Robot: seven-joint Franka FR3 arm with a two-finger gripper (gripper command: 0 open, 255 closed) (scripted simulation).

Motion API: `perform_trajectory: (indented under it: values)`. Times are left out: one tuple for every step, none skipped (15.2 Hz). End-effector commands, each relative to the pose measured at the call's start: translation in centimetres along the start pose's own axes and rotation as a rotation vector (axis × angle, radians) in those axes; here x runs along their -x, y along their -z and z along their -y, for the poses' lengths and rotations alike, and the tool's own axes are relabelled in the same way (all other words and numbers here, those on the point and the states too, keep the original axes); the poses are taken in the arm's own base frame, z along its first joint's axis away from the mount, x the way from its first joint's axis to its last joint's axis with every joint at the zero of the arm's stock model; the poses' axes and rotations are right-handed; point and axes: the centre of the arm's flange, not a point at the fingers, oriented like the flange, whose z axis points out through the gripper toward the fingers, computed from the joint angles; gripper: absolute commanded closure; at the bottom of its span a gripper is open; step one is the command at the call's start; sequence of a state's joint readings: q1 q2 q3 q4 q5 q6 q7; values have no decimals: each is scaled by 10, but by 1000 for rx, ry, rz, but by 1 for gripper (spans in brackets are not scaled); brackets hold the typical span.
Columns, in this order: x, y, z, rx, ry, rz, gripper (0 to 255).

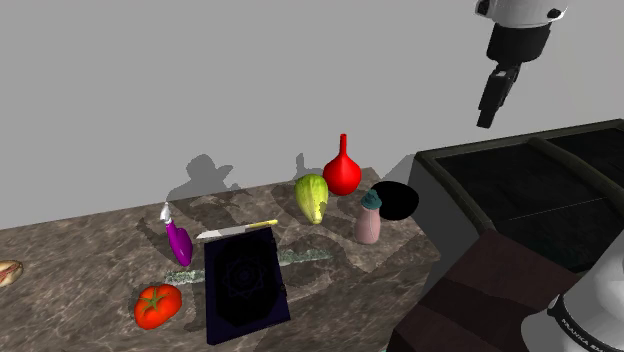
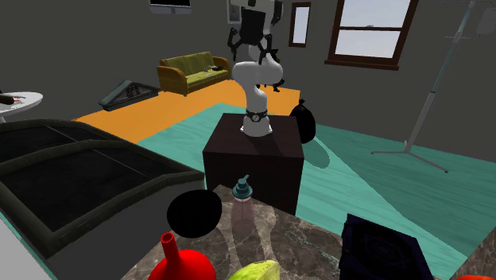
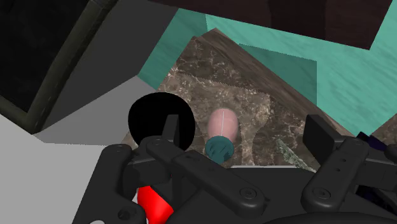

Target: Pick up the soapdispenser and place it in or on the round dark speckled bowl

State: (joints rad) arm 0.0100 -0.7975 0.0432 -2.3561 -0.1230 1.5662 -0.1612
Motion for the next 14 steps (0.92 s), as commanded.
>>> perform_trajectory:
  values:
    - [0, 0, 0, 0, 0, 0, 0]
    - [-9, -10, -1, -4, 0, 2, 0]
    - [-17, -21, -2, -8, 0, 3, 0]
    - [-26, -31, -2, -12, 0, 5, 0]
    - [-34, -41, -3, -16, 0, 6, 0]
    - [-42, -52, -4, -20, 0, 8, 0]
    - [-51, -62, -4, -24, 0, 9, 0]
    - [-59, -72, -5, -28, 0, 11, 0]
    - [-68, -83, -6, -32, 0, 13, 0]
    - [-76, -93, -6, -36, 0, 14, 0]
    - [-85, -103, -7, -40, 0, 16, 0]
    - [-93, -114, -7, -44, 0, 17, 0]
    - [-101, -124, -7, -48, 0, 19, 0]
    - [-110, -135, -8, -52, 0, 20, 0]
